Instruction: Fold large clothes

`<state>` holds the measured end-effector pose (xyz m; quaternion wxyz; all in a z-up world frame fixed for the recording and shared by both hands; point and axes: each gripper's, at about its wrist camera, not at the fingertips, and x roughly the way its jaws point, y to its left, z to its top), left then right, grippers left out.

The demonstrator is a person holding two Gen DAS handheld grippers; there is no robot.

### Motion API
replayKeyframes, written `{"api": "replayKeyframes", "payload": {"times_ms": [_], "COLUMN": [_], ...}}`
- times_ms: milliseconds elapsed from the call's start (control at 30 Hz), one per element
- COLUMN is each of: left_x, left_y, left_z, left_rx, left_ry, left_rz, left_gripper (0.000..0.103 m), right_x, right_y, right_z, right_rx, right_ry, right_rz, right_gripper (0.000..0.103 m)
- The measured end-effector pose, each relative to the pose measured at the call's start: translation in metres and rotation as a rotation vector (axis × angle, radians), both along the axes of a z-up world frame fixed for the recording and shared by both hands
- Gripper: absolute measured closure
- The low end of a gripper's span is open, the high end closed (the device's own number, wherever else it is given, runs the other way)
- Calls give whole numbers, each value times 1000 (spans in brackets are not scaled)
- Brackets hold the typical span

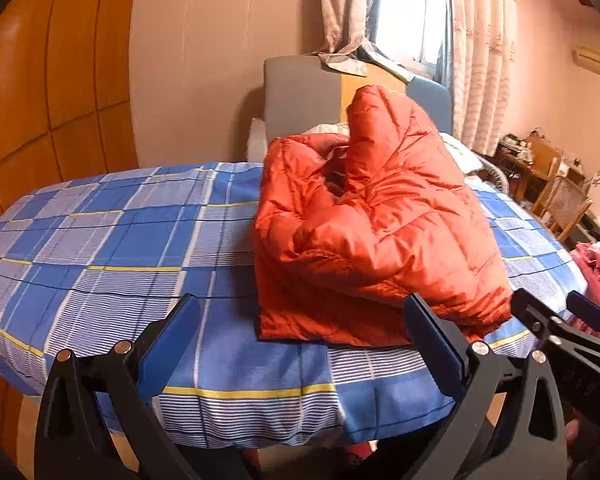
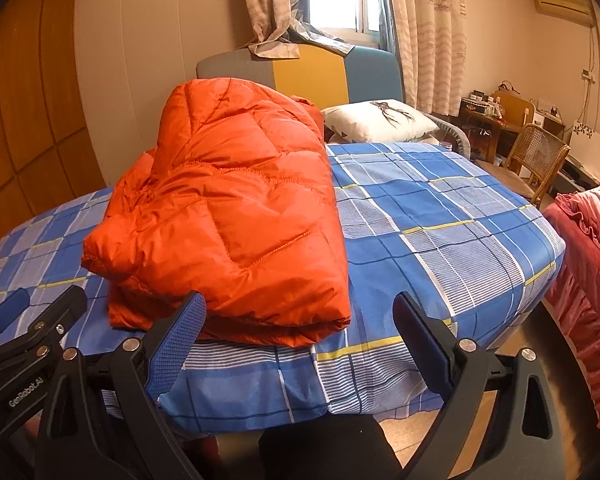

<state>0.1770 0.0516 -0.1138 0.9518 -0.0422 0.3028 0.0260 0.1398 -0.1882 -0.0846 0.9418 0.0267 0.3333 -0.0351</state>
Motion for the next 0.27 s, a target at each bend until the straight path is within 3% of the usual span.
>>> {"api": "replayKeyframes", "payload": {"times_ms": [267], "left_x": [4], "left_y": [7], "left_z": [-3], "left_rx": [-36], "left_ry": [24], "left_rz": [26], "left_gripper": [2], "right_x": [0], "right_y": [0], "right_z": [-1], "right_rx": [1], "right_ry": [0], "right_rz": [2], "right_gripper": [9]}}
